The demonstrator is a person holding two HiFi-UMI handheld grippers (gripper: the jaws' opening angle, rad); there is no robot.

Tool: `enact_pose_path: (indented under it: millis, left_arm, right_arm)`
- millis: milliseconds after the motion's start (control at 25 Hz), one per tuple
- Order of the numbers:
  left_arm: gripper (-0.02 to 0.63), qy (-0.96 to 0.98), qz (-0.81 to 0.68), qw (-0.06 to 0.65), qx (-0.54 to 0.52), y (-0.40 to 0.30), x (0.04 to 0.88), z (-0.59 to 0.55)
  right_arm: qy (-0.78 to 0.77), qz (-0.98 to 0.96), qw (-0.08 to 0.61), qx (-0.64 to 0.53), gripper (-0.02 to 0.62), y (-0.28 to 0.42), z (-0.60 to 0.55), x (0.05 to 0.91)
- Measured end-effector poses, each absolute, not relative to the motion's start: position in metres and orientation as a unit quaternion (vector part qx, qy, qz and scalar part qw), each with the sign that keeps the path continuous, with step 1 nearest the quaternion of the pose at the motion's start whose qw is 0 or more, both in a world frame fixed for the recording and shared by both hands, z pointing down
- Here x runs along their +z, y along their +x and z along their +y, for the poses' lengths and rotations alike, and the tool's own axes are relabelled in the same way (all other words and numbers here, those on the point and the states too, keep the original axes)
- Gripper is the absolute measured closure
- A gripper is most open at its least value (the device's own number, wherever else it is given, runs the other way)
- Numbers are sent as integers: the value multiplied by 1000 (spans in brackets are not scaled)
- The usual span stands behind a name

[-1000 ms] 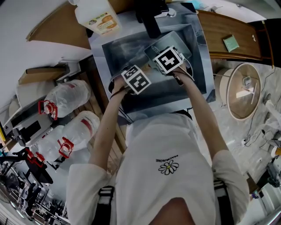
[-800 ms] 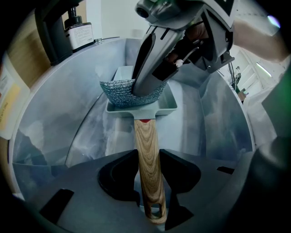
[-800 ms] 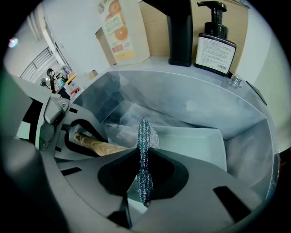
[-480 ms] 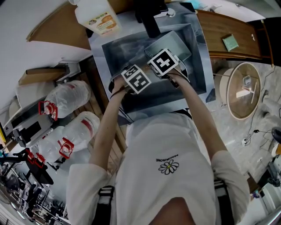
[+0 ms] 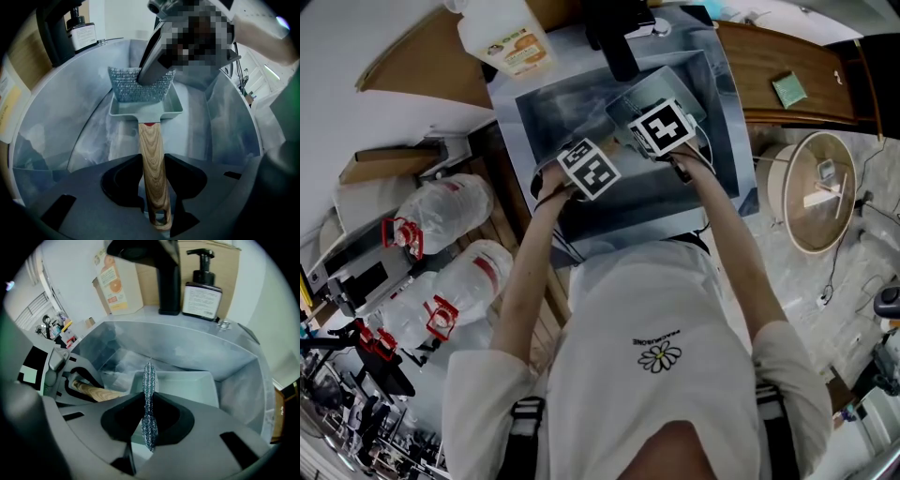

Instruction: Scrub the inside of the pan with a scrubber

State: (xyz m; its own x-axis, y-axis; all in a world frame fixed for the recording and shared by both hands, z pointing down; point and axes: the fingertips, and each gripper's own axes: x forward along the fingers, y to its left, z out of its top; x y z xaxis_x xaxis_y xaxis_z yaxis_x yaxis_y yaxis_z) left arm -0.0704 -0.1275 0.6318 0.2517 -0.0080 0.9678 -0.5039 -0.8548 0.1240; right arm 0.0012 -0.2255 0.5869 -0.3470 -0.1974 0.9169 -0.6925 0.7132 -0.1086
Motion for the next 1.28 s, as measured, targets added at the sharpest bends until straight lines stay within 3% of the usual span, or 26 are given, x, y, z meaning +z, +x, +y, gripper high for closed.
enact_pose_path:
  millis: [360,880,1280]
  left_arm:
    - [451,762,-168,210,589,-71,632,-128]
    - [451,762,-167,215,588,-70,632,-127]
    - [451,762,-167,215,588,-70,632,-126]
  right_arm:
    - [386,-736,506,232,548,91,-269,577]
    - [405,-684,568,214,548,111,-269,597]
    - [390,-720,522,239,548,91,-275,600]
